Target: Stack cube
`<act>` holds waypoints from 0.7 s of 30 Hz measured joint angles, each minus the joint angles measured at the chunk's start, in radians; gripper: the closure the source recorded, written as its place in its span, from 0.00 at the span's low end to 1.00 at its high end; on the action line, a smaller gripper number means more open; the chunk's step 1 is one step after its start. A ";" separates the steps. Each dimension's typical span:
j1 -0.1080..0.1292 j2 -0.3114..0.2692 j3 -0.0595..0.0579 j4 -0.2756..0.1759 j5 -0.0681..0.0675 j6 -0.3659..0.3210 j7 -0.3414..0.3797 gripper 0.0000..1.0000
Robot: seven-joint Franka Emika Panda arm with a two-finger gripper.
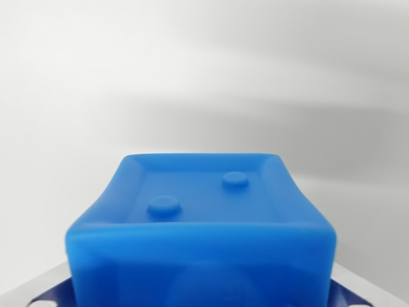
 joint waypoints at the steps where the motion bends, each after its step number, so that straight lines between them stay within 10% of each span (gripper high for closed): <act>1: -0.001 -0.004 -0.002 -0.006 0.000 0.002 0.005 1.00; 21: -0.024 -0.076 -0.034 -0.108 0.000 0.033 0.089 1.00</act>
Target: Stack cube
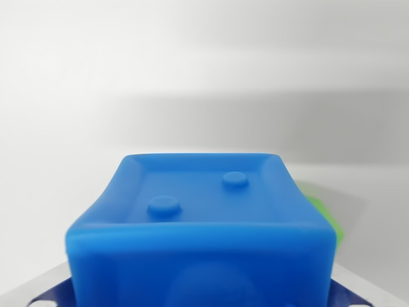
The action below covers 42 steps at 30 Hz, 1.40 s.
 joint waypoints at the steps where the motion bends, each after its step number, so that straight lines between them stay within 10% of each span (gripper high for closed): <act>1: -0.001 -0.004 -0.002 -0.005 0.000 0.001 0.004 1.00; 42: -0.090 -0.138 -0.052 -0.181 -0.026 0.043 0.163 1.00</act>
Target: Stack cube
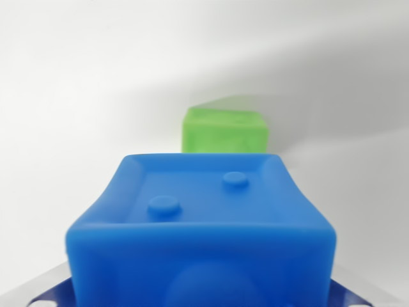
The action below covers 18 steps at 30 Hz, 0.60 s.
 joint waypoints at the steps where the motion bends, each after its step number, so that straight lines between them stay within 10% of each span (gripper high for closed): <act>1: -0.002 -0.002 0.000 -0.002 -0.001 0.000 0.002 1.00; 18: -0.011 0.118 -0.003 -0.018 0.022 0.134 -0.004 1.00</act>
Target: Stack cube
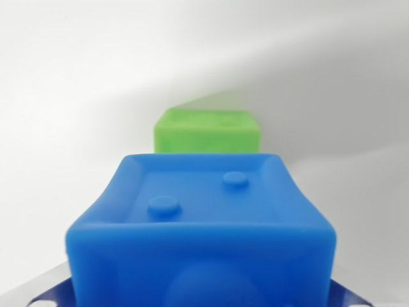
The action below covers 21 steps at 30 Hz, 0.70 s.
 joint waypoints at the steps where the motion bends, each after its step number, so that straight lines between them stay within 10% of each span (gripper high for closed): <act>1: 0.000 0.009 0.000 0.000 0.004 0.008 -0.003 1.00; 21: -0.002 0.136 0.018 0.009 0.059 0.125 -0.043 1.00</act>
